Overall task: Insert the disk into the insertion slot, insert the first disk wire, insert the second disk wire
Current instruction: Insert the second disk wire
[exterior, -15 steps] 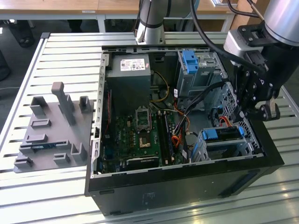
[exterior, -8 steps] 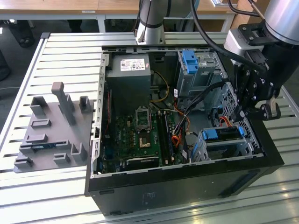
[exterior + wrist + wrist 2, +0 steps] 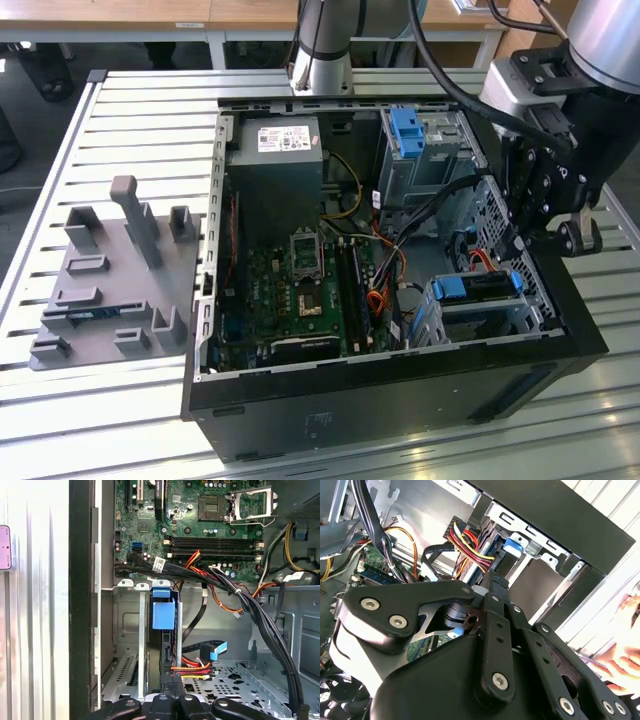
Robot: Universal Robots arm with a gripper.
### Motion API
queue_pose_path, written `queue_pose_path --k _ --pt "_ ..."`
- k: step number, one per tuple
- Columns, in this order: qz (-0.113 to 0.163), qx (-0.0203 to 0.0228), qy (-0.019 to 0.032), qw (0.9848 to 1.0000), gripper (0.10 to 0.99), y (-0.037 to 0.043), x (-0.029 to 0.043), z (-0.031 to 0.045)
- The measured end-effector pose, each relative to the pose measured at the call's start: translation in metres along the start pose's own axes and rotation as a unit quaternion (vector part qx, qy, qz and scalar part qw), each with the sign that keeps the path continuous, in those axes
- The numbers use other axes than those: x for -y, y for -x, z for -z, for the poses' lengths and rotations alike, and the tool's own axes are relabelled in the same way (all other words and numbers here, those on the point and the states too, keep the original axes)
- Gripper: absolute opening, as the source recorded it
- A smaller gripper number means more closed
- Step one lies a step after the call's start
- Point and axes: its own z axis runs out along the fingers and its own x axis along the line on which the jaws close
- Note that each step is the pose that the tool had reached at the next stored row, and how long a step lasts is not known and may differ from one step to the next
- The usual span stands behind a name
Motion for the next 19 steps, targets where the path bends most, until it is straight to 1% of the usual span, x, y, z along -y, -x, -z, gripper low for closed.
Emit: queue_pose_path --k 7,12,15,17,19 --pt "0.000 -0.0001 0.0000 1.0000 0.106 0.0000 0.0001 0.0015" --pt "0.000 0.0000 0.0000 1.0000 0.106 0.0001 0.0004 0.0071" --pt "0.000 0.0002 0.0001 1.0000 0.106 0.0001 0.0002 0.0079" --pt "0.000 0.0000 0.0000 1.0000 0.106 0.0003 -0.0014 0.0082" --pt "0.000 0.0001 0.0001 1.0000 0.106 0.0010 -0.0080 0.0083"
